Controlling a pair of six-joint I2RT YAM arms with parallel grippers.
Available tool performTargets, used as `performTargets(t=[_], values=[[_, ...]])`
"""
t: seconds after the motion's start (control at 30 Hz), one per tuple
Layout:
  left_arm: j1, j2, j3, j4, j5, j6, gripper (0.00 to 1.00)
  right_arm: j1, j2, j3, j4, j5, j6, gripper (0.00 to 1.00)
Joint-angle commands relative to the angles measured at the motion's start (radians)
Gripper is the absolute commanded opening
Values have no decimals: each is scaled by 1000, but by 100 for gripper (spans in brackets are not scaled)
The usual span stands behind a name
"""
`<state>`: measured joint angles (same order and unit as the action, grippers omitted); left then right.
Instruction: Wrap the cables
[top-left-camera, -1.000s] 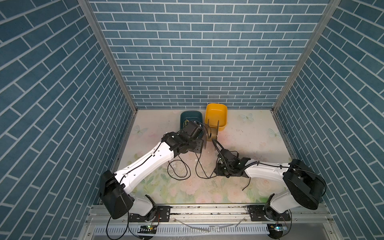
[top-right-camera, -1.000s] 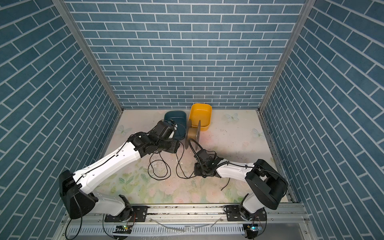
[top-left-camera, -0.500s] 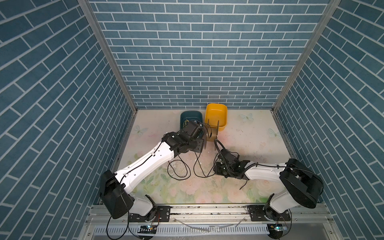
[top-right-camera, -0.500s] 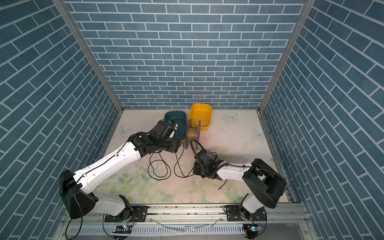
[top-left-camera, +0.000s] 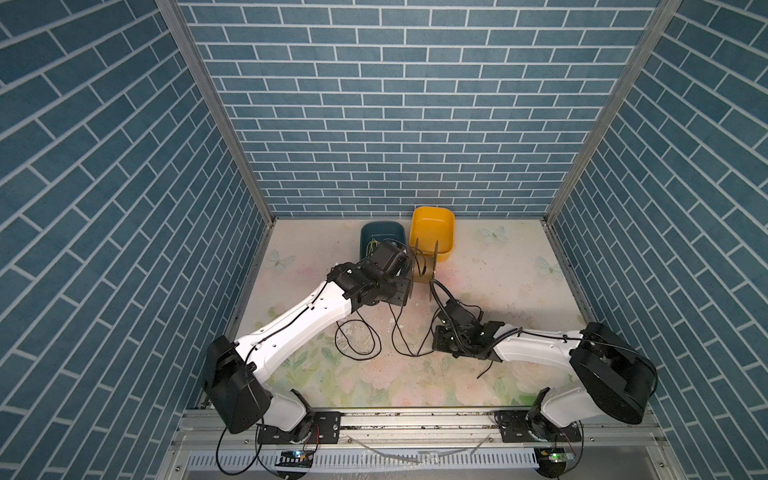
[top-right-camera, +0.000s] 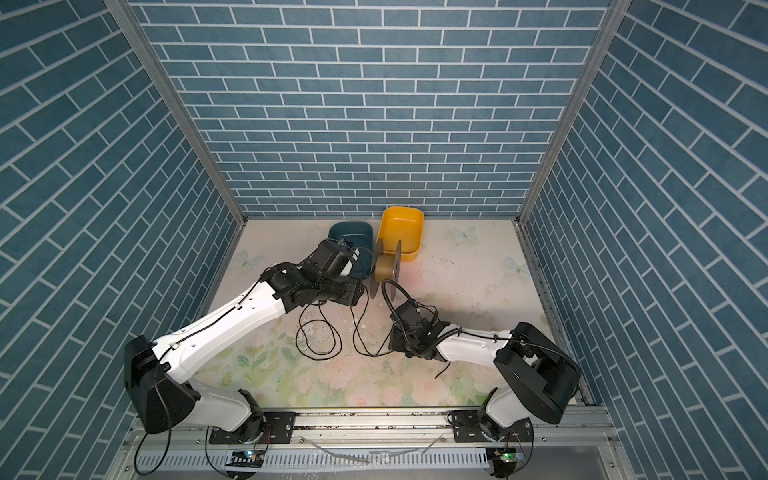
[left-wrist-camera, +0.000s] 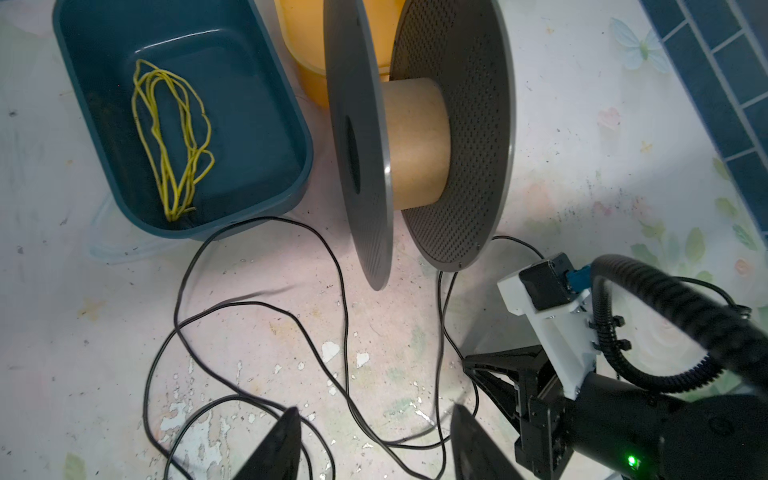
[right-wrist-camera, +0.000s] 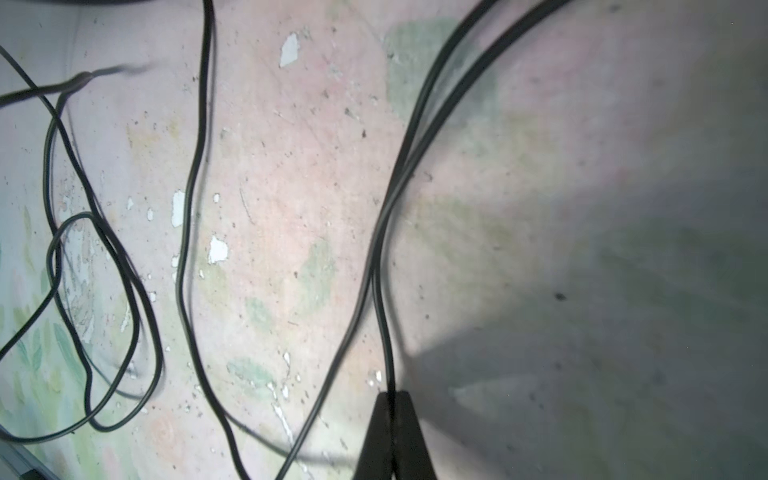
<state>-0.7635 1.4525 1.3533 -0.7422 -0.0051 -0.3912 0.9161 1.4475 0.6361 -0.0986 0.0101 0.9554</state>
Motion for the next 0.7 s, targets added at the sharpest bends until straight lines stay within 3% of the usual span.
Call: performTargets(t=[0.0,0.3,0.43,0.67], values=[[7,8,38,0,72,12,59,-6,-62,87,-184,80,-83,0],[9,34,98,-18,98,28,59,-49,-138,274,-569,178,-216,0],[35,78,140,-3,242,20,58,-89,-162,324,-694,127,-281,0],[36,121,192,21,286,4,58,-132,-268,351,-743,128,-337,0]])
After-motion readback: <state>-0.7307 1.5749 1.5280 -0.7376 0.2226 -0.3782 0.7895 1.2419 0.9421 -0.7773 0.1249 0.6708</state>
